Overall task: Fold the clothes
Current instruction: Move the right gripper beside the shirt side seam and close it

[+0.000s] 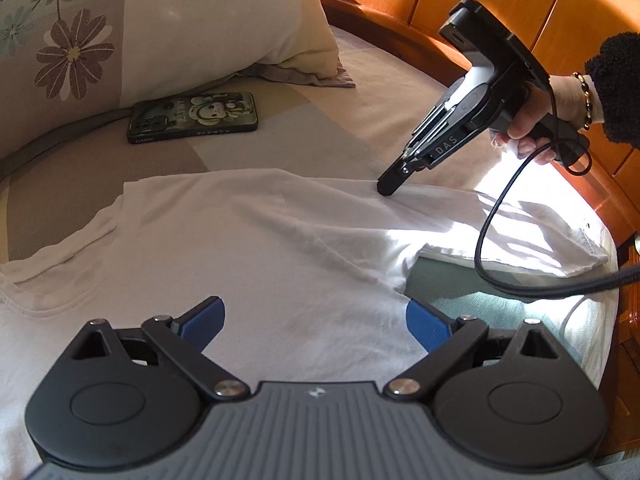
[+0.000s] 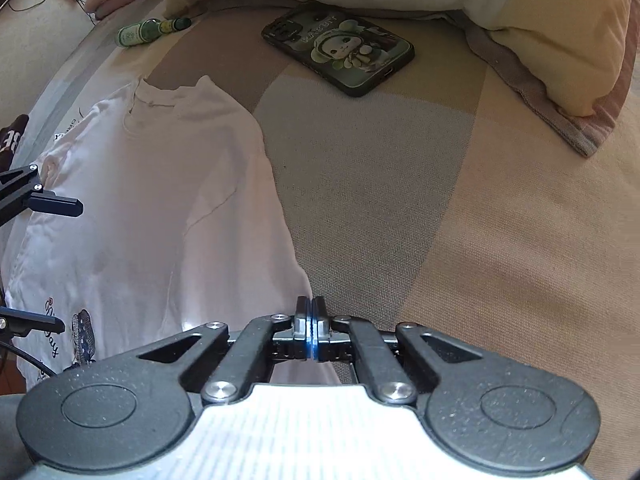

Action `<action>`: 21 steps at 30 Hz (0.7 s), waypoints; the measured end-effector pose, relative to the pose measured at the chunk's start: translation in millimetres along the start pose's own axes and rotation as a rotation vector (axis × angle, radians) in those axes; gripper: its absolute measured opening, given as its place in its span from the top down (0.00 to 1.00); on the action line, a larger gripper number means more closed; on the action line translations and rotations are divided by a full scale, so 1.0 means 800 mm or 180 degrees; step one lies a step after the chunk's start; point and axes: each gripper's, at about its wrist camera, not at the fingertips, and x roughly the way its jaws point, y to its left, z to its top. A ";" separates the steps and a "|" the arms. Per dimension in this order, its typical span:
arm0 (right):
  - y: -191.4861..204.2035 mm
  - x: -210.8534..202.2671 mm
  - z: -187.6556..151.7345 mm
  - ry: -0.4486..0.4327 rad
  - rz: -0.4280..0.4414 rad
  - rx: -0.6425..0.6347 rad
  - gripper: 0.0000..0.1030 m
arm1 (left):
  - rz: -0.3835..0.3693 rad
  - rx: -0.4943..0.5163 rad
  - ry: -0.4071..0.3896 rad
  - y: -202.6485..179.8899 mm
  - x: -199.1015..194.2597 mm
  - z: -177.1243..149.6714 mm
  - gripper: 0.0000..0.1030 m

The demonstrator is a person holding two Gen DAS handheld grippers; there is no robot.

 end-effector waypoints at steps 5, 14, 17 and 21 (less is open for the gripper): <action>-0.005 -0.008 0.001 -0.0074 -0.0234 0.0017 0.98 | -0.0018 0.0036 0.0195 0.002 -0.014 0.007 0.06; -0.005 -0.002 0.005 -0.0186 -0.0716 -0.0030 0.99 | -0.0054 0.0019 0.0232 -0.004 -0.036 0.017 0.05; -0.021 -0.007 0.014 -0.0224 -0.0731 0.0189 0.98 | -0.0025 -0.0004 0.0216 -0.004 -0.039 0.018 0.05; -0.016 -0.019 0.028 -0.0345 -0.0491 0.0229 0.95 | -0.0024 -0.0014 0.0223 -0.002 -0.042 0.016 0.05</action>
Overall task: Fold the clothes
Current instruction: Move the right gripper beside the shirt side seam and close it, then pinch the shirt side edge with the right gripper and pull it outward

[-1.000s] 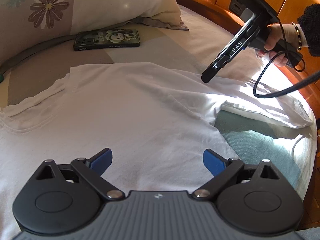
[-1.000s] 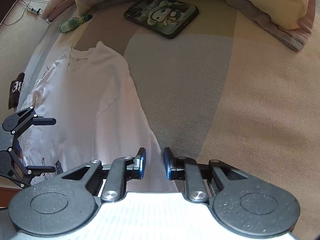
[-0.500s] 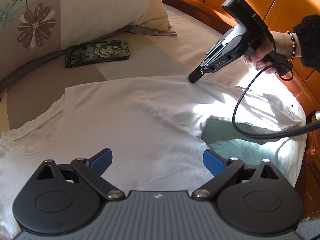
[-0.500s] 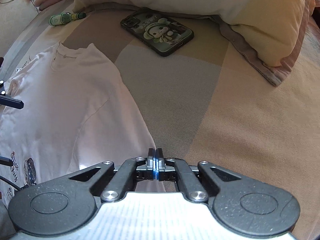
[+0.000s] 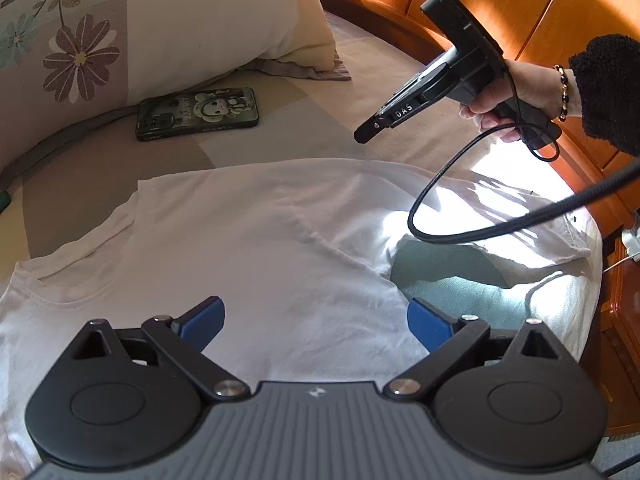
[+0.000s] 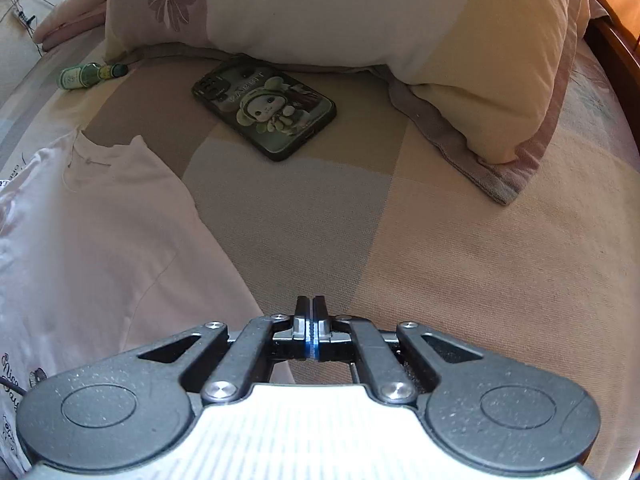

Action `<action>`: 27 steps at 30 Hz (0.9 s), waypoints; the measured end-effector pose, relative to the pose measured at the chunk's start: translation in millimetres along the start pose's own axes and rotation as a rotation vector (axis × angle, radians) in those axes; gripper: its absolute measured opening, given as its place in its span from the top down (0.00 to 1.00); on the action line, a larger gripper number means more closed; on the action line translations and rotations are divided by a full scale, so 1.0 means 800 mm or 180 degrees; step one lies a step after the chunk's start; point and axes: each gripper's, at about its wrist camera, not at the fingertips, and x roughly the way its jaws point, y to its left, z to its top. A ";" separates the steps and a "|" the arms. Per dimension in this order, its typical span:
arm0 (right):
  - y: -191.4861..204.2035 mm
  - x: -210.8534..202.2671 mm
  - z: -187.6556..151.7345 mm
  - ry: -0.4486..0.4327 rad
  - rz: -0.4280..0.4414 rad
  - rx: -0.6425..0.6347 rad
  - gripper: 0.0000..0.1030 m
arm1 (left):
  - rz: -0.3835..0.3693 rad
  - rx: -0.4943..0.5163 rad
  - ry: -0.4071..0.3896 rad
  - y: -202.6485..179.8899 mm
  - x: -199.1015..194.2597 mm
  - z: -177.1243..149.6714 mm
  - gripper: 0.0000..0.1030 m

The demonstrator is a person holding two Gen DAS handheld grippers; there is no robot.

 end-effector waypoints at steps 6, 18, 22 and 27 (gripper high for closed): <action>0.035 0.029 0.033 -0.0151 0.0550 0.0190 0.91 | 0.0075 -0.0106 -0.0007 0.006 -0.001 -0.005 0.05; 0.022 0.027 0.027 -0.0085 0.0166 0.0295 0.82 | 0.0173 -0.0144 0.0078 0.016 -0.013 -0.022 0.05; -0.019 -0.019 -0.030 0.0109 0.0018 0.0386 0.67 | 0.0124 -0.0071 0.0064 0.008 -0.013 -0.021 0.05; -0.060 -0.069 -0.121 0.0385 -0.0140 0.0593 0.63 | -0.0037 0.0102 0.0088 -0.012 -0.007 -0.018 0.05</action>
